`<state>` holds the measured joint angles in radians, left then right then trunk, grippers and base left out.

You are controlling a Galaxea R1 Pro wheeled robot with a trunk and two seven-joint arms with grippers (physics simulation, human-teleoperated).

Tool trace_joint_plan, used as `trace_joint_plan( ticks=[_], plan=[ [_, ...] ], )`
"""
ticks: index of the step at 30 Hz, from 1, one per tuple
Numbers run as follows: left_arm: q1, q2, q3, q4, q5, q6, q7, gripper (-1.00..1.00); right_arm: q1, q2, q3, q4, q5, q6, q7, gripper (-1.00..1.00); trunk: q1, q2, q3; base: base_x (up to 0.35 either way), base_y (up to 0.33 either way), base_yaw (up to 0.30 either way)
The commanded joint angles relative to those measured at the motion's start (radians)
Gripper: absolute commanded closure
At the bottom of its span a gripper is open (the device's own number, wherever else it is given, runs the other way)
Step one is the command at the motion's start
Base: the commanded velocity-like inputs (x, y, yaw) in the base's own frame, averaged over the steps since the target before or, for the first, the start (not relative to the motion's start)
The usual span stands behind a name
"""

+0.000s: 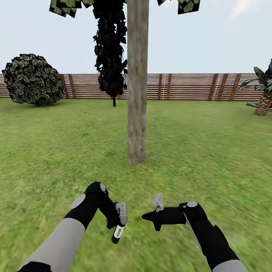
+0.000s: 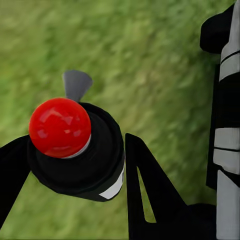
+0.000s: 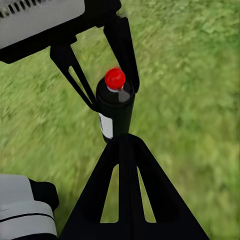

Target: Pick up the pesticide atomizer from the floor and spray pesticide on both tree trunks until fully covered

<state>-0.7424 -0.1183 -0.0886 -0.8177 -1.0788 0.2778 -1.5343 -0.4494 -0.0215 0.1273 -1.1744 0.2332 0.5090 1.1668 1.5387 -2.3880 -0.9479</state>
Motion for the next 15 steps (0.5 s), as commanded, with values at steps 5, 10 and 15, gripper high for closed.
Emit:
trace_joint_plan(
  ticks=[5,10,15],
  plan=[
    [0.0,-0.008,0.0,0.007,0.0,-0.001,0.0,1.0,0.0,0.0,0.0,0.0,0.0,0.0,-0.001,1.0,0.0,0.0,0.0,0.0,0.0,0.0],
    [0.0,-0.022,0.0,0.009,0.0,-0.01,0.0,1.0,0.0,0.0,0.0,0.0,0.0,0.0,-0.001,1.0,0.0,0.0,0.0,0.0,0.0,0.0],
    [0.0,-0.035,-0.002,0.012,0.002,-0.015,0.0,1.0,0.0,0.0,0.0,-0.001,0.0,0.0,-0.001,1.0,0.0,0.0,0.0,0.0,0.0,0.0]
  ],
)
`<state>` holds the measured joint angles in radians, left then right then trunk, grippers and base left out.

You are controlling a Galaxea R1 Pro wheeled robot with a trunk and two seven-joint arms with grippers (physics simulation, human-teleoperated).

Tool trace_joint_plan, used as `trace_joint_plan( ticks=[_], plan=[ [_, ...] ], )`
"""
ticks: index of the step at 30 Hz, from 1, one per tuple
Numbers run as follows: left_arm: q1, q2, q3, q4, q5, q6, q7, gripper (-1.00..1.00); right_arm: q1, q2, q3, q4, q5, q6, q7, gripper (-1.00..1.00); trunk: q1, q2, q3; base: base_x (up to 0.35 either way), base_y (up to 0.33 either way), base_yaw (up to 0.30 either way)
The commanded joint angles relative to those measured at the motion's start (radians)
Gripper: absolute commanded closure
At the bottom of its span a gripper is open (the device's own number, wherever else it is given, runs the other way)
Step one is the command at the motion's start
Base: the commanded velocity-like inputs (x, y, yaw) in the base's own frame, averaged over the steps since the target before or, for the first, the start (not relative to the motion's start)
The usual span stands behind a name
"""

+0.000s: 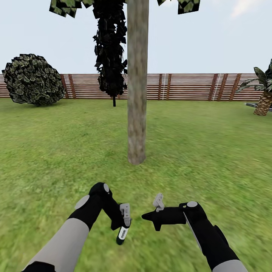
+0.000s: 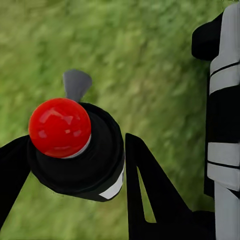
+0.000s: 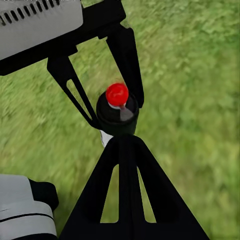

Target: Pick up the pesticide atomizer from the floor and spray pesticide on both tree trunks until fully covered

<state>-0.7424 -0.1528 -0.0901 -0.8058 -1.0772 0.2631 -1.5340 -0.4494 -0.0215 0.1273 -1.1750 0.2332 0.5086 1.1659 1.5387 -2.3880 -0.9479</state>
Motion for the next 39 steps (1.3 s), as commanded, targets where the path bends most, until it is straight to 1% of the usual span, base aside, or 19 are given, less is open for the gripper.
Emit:
trace_joint_plan(
  ticks=[1,7,11,15,16,21,24,26,30,33,39],
  plan=[
    [0.0,-0.002,0.0,0.0,0.0,0.0,0.0,1.0,0.0,0.0,0.0,0.0,0.0,0.0,0.0,1.0,0.0,0.0,0.0,0.0,0.0,0.0],
    [0.0,-0.011,0.0,0.0,0.003,-0.002,0.0,1.0,0.0,0.0,0.0,0.0,0.0,-0.001,0.0,1.0,0.0,0.0,0.0,0.0,0.0,0.0],
    [0.0,-0.022,0.0,0.0,0.004,-0.02,0.0,1.0,0.0,0.0,0.0,0.001,0.0,-0.001,0.0,1.0,0.0,0.0,0.0,0.0,0.0,0.0],
    [0.0,-0.022,0.0,0.0,0.006,-0.027,0.0,1.0,0.0,0.0,0.0,0.0,0.0,-0.001,0.0,1.0,0.0,0.0,0.0,0.0,0.0,0.0],
    [0.0,-0.022,0.0,0.0,0.009,-0.028,0.0,1.0,0.001,0.0,0.0,0.0,0.0,-0.001,0.0,1.0,0.0,0.0,0.0,0.0,0.0,0.0],
    [0.0,-0.022,0.0,0.0,0.048,-0.033,0.0,1.0,0.0,0.0,0.0,0.001,0.0,-0.001,0.0,1.0,0.0,0.0,0.0,0.0,0.0,0.0],
    [0.0,-0.022,-0.001,0.0,0.058,-0.034,0.0,1.0,0.0,0.0,0.0,0.001,0.0,-0.001,0.0,1.0,0.0,0.0,0.0,0.0,0.0,0.0],
    [0.0,-0.022,-0.004,0.0,0.059,-0.034,0.0,1.0,0.001,0.0,0.0,0.001,0.0,-0.001,0.0,1.0,0.0,0.0,0.0,0.0,0.0,0.0],
    [0.0,-0.022,-0.028,0.0,0.061,-0.035,0.0,1.0,0.0,-0.001,0.0,0.001,0.0,-0.001,0.0,1.0,0.0,0.0,0.0,0.0,0.0,0.0],
    [0.0,-0.022,-0.037,0.0,0.062,-0.035,0.0,1.0,0.0,-0.001,0.0,0.001,0.0,-0.001,0.0,1.0,0.0,0.0,0.0,0.0,0.0,0.0],
    [0.0,-0.022,-0.049,0.035,0.062,-0.035,0.001,1.0,0.0,-0.001,0.0,0.001,0.0,-0.001,0.0,1.0,0.0,0.0,0.0,0.0,0.0,0.0]
  ],
)
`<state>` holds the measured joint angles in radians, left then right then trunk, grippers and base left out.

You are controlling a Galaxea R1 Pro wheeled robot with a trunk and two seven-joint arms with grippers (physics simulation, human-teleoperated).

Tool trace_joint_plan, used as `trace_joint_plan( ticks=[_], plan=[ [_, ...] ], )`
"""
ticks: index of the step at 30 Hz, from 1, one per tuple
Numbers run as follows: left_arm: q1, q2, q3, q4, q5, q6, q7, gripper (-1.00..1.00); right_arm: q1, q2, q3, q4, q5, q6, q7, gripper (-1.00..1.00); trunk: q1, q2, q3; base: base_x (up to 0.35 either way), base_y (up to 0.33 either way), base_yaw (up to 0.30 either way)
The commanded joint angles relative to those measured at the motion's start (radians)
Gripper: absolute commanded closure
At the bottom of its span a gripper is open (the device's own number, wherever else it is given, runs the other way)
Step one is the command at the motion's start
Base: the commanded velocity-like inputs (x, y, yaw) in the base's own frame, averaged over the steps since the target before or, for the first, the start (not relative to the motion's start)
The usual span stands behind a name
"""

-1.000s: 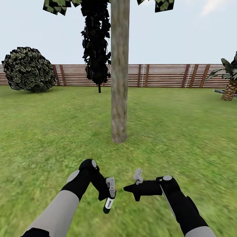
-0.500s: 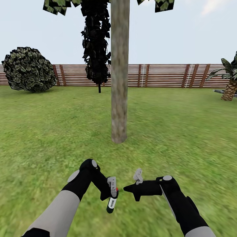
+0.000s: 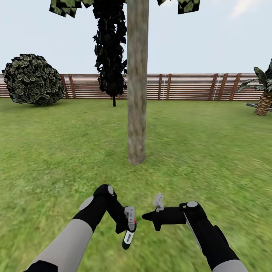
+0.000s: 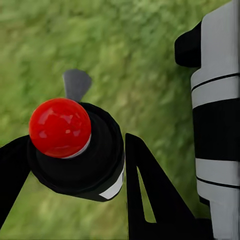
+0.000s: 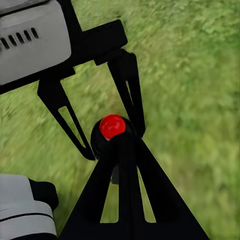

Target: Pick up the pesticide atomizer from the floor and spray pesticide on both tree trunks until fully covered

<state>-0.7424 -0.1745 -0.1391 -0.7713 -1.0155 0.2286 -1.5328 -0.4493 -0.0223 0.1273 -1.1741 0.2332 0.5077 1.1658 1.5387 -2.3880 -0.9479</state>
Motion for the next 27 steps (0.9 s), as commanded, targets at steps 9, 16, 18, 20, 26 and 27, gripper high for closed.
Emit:
trace_joint_plan(
  ticks=[9,16,18,20,26,27],
  plan=[
    [0.0,0.0,-0.003,0.006,0.007,0.0,0.0,1.0,0.001,-0.001,0.0,0.001,0.0,0.0,0.0,1.0,0.0,0.0,0.0,0.0,0.0,0.0],
    [0.0,0.0,-0.018,0.004,0.106,-0.006,0.0,1.0,0.0,-0.001,0.0,0.001,0.0,0.0,0.0,1.0,0.0,0.0,0.0,0.0,0.0,0.0],
    [0.0,0.0,-0.026,0.004,0.114,-0.007,0.0,1.0,0.0,-0.001,0.0,0.001,0.0,0.0,0.0,1.0,0.0,0.0,0.0,0.0,0.0,0.0],
    [0.0,0.0,-0.028,0.004,0.116,-0.007,0.0,1.0,0.0,-0.001,0.001,0.001,0.0,0.0,0.0,1.0,0.0,0.0,0.0,0.0,0.0,0.0],
    [0.0,0.0,-0.029,0.003,0.119,-0.008,0.0,1.0,0.0,-0.001,0.001,0.001,0.0,0.0,0.0,1.0,0.0,0.0,0.0,0.0,0.0,0.0],
    [0.0,0.0,-0.029,0.001,0.121,-0.007,0.0,1.0,0.0,0.0,0.001,0.001,0.0,0.0,0.0,1.0,0.0,0.0,0.0,0.0,0.0,0.0]
  ],
)
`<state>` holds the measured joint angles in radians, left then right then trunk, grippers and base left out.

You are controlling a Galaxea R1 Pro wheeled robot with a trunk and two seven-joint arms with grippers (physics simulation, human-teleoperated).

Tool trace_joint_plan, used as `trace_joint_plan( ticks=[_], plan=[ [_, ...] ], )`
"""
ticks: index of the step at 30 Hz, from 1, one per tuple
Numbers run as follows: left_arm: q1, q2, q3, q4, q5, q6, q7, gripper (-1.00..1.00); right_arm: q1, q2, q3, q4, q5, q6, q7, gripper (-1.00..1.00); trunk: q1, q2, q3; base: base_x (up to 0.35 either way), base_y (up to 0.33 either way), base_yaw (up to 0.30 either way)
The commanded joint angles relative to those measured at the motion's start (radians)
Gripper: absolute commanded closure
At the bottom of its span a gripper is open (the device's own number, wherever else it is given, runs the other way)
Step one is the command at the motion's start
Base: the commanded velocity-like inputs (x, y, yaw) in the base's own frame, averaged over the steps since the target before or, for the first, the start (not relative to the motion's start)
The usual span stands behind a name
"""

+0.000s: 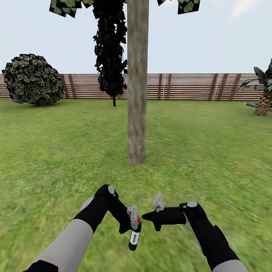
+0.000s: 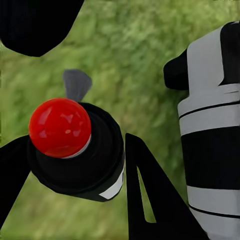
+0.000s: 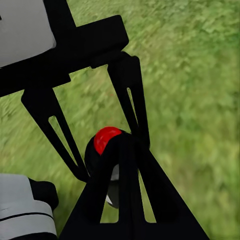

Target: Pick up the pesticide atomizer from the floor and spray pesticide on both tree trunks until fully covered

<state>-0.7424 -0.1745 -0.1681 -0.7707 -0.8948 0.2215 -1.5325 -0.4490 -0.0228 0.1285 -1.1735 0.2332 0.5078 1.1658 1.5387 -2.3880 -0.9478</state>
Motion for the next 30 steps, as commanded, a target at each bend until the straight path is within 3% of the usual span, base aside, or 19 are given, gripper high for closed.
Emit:
trace_joint_plan(
  ticks=[1,30],
  plan=[
    [0.0,0.0,0.0,0.0,0.0,0.0,0.001,1.0,0.0,0.0,0.0,0.0,0.0,0.0,0.0,1.0,0.0,0.0,0.0,0.0,0.0,0.0],
    [0.0,0.0,0.001,-0.023,0.001,0.001,0.004,1.0,0.0,0.0,0.0,0.0,0.0,-0.001,0.0,1.0,0.0,0.0,0.0,0.0,0.0,0.0]
  ],
)
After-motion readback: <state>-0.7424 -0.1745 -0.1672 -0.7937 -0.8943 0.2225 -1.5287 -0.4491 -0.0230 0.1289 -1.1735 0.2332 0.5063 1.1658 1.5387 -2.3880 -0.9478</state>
